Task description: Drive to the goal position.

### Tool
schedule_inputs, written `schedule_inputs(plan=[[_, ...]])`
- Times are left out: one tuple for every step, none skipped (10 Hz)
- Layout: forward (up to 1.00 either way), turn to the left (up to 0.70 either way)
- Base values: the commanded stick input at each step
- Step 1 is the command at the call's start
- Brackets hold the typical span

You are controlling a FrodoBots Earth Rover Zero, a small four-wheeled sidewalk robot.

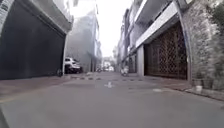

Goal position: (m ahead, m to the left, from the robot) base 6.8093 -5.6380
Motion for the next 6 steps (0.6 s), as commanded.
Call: schedule_inputs(plan=[[1.00, -0.10], [1.00, -0.37], [1.00, -0.40], [1.00, -0.40], [1.00, -0.19], [1.00, 0.00]])
